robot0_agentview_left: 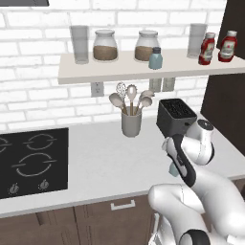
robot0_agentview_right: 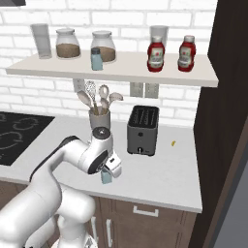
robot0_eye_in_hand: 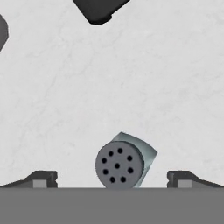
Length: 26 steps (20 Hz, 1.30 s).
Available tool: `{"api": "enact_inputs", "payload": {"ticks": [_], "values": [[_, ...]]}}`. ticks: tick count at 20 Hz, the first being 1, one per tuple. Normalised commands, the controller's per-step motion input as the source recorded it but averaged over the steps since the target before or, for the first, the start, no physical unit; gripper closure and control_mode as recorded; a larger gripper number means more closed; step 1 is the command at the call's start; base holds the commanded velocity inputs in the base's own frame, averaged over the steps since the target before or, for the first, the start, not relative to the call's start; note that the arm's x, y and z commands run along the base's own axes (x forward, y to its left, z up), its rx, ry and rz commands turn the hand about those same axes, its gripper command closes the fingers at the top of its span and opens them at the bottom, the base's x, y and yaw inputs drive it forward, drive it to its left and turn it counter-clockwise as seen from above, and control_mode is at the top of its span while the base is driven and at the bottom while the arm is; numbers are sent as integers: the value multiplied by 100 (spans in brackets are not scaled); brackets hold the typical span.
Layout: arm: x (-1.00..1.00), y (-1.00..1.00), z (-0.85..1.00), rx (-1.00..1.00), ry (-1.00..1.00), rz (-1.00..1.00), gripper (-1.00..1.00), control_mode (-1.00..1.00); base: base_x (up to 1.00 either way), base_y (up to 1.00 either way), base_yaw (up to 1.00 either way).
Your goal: Put the shaker and condiment bottle from the counter next to their counterparts in the cabinet.
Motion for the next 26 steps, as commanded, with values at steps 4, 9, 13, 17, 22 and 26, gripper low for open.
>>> {"api": "enact_inputs", "payload": {"ticks": [4, 9, 13, 17, 22, 26], "values": [[0, -4, -28, 0, 0, 0, -100, -100, 0, 0, 0], [0, -3, -30, 0, 0, 0, -100, -100, 0, 0, 0], [0, 0, -33, 0, 0, 0, -100, -100, 0, 0, 0], [0, 3, -36, 0, 0, 0, -100, -100, 0, 0, 0], [0, 15, -16, -1, 0, 0, 100, -100, 0, 0, 0], [0, 11, 0, 0, 0, 0, 100, -100, 0, 0, 0]]}}
